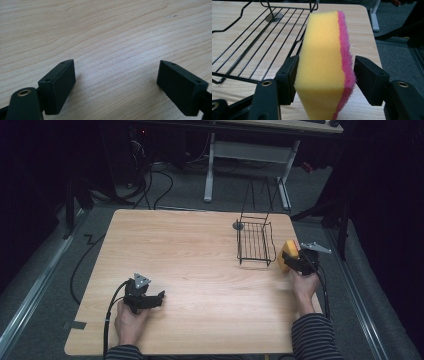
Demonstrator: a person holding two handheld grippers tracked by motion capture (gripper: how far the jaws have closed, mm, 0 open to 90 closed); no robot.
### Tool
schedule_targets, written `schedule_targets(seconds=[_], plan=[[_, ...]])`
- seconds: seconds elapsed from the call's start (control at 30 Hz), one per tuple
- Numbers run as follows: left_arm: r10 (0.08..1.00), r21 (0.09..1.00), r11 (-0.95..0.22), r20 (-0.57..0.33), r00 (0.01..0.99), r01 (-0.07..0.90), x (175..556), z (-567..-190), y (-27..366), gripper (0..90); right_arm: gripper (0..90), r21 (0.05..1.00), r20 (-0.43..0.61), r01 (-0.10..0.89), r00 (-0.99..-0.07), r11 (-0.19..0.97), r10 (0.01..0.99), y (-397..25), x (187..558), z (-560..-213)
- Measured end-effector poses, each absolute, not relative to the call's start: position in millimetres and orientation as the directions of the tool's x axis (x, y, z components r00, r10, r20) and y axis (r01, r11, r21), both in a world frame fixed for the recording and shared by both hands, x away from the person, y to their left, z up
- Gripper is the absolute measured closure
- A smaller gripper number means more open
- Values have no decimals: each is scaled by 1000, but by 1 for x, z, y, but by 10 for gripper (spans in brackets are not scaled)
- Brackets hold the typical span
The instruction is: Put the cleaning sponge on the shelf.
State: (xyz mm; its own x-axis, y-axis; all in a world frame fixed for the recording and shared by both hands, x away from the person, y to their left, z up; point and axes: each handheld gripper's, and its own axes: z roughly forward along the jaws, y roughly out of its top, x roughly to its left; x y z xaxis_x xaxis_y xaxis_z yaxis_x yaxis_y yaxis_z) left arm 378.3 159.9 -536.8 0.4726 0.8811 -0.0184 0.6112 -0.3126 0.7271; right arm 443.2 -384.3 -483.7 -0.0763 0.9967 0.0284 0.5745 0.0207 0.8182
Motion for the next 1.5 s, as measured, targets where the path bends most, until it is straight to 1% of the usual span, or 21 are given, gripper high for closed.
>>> schedule_targets(seconds=[0.23, 0.6, 0.73, 1.2, 1.5], plan=[[882, 728, -312, -18, 471, 610, 378, -537, 160, 157, 452, 819, 26, 573, -67, 17, 997, -384, 445, -488], [881, 727, -313, -18, 473, 611, 378, -537, 160, 158, 570, 821, 21, 570, -83, 30, 996, -385, 445, -489], [881, 727, -313, -18, 473, 611, 378, -537, 160, 157, 600, 821, 19, 570, -87, 34, 996, -385, 444, -488], [881, 727, -313, -18, 473, 611, 378, -537, 160, 158, 612, 838, 9, 543, -108, 51, 994, -386, 437, -480], [881, 727, -312, -19, 472, 611, 378, -537, 160, 157, 612, 857, -8, 510, -133, 76, 991, -384, 426, -466]])
